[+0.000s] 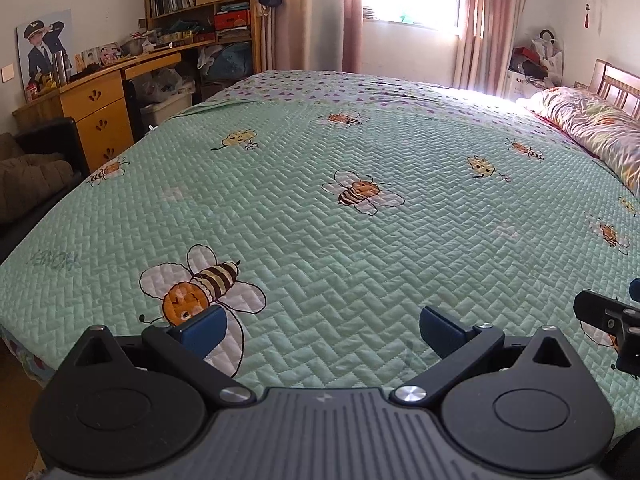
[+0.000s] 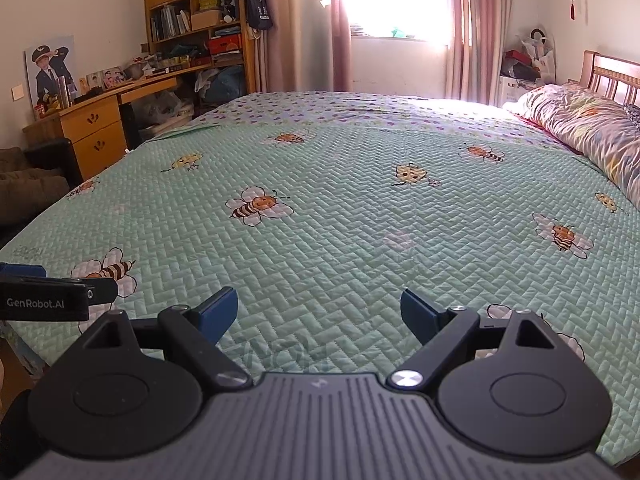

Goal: Fold clothes

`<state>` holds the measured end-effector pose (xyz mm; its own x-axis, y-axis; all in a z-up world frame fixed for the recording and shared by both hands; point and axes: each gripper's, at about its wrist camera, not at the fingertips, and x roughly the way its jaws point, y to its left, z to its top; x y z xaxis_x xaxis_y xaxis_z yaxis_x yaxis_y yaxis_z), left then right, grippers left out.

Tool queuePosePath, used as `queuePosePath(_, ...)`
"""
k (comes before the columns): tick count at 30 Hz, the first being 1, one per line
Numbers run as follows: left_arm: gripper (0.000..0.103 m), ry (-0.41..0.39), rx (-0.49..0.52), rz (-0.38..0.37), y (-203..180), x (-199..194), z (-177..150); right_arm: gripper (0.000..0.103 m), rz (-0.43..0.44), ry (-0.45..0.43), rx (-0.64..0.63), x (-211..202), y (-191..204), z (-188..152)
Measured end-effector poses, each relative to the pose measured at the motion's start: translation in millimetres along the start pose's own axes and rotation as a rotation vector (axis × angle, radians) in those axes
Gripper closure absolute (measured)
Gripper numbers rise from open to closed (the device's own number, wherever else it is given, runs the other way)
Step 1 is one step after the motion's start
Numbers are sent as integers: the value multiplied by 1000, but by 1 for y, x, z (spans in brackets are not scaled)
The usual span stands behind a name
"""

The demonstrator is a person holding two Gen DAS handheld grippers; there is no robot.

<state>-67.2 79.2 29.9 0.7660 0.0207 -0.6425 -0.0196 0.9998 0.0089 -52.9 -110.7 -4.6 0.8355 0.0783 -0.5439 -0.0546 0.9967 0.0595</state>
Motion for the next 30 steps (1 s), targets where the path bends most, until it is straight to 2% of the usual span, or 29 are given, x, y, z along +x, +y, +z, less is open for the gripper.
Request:
queuePosePath(4,1,-38,21,12,0,-2,-2,14,5,4,-6,0,2,0)
queuePosePath(14,1,-82,-10,-1,8,-5,-2,14,11,20,-17,2,7,-5)
queuePosePath(30,1,-76,-9,-15,7,-7,1,14,17,35,-11,0,9,-13)
